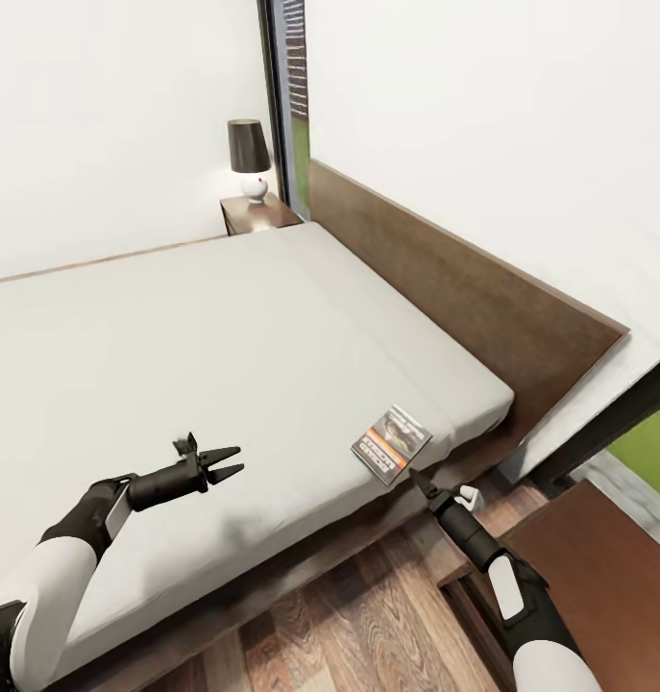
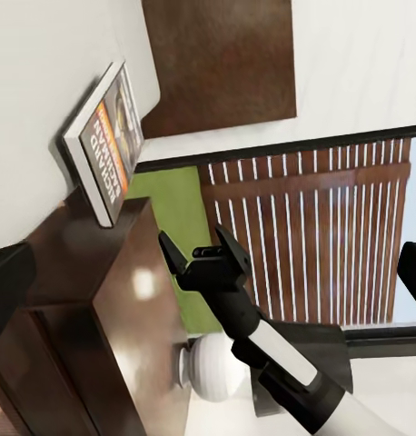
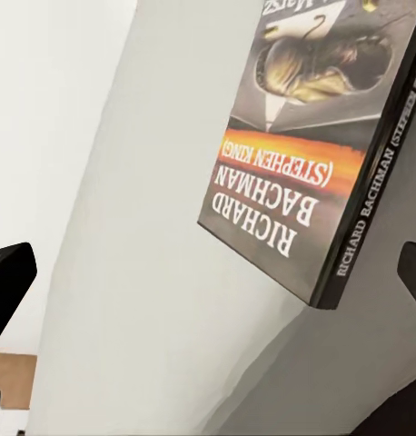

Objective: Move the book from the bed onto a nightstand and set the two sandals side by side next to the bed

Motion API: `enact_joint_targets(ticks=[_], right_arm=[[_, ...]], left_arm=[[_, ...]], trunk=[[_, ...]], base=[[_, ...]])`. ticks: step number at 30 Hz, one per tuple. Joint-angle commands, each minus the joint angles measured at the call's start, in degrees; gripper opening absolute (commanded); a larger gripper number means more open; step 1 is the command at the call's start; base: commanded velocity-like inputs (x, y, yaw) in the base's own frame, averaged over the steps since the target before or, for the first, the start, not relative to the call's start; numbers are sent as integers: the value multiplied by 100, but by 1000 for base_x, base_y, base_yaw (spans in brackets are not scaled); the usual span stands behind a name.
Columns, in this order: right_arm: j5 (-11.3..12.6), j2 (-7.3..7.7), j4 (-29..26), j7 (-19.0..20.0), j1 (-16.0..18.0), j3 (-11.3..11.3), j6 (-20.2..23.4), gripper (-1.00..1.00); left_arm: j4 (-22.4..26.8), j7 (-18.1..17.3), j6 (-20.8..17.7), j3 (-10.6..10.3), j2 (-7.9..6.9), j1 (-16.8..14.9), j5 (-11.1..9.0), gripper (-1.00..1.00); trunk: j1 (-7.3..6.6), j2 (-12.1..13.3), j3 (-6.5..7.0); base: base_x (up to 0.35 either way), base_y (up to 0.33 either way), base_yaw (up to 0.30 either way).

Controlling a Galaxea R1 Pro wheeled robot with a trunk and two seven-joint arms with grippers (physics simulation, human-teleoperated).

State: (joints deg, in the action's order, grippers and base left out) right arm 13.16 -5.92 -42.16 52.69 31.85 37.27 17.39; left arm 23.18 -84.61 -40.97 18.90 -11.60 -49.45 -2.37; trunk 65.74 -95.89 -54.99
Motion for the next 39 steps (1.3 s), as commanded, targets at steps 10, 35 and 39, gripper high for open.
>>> enact_joint_targets(ticks=[10, 35, 39], right_arm=[[20, -6, -3, 22, 5, 26, 54, 100], [20, -6, -3, 22, 5, 26, 54, 100], [20, -6, -3, 22, 5, 26, 54, 100]], left_arm=[[-5, -20, -59, 4, 0, -3, 3, 100], [-5, 56, -60, 1, 0, -3, 8, 100], [-6, 131, -60, 1, 0, -3, 9, 100]], trunk=[[1, -2, -4], [133, -242, -112], [177, -323, -147]], base=[[29, 10, 0], [0, 0, 0], [0, 0, 0]])
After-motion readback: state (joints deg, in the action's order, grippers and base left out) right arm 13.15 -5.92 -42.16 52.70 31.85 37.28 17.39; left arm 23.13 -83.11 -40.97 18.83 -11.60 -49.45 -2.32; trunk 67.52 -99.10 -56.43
